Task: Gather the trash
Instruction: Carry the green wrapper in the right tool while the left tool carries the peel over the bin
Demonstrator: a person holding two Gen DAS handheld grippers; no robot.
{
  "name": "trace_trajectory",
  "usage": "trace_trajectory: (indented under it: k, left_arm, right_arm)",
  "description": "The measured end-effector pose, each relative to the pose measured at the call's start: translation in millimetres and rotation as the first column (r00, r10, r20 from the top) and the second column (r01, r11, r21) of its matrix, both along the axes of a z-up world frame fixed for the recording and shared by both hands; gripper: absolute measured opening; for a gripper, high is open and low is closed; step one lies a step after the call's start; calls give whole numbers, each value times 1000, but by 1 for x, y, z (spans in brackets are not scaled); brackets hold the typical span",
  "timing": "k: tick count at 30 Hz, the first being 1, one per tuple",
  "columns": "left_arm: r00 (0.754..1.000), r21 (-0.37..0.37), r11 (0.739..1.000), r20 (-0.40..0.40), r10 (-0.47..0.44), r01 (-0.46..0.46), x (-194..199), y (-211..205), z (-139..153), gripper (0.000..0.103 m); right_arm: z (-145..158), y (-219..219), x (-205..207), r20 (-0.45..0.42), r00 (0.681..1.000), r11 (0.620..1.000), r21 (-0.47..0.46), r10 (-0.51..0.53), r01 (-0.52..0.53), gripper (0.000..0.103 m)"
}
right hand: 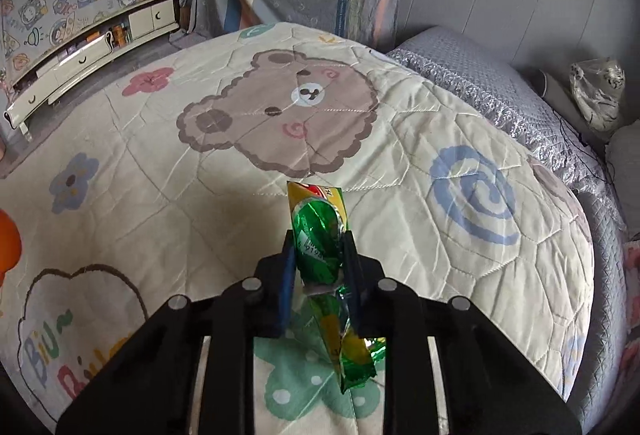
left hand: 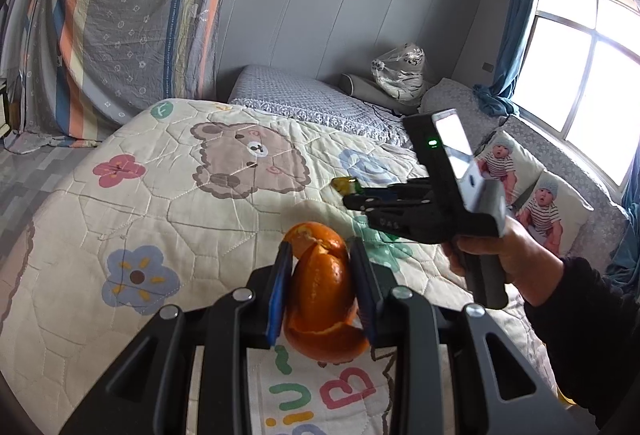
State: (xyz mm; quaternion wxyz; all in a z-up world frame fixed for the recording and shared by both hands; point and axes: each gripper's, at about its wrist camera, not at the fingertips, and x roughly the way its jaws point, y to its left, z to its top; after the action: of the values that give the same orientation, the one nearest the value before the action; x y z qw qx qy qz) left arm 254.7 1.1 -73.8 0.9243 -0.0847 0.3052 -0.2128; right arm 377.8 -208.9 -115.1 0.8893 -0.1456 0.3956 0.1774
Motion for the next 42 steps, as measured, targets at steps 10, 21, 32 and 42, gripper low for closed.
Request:
trace_trajectory:
  k: [10,21,32,42]
  left_arm:
    - [994,47,997,89,-65,61,-23,-56,39,28]
    - [958,63,967,136,-253,247,-66,-153,65,28]
    - [873,108,886,153,-464,452,-125,-253,68,29]
    - [784,154,794,134,-606,588,-171,-336,57,29]
  right_arm:
    - [79,-55,-90,172,982,988,142,-79,55,20]
    - [118,-142,-218,320,884,935,212,-342,285,20]
    - [96,-236,-342,309,676,743,265,-669,614,20]
    - [48,-292,-417,199,530,567,287,-824,772,20]
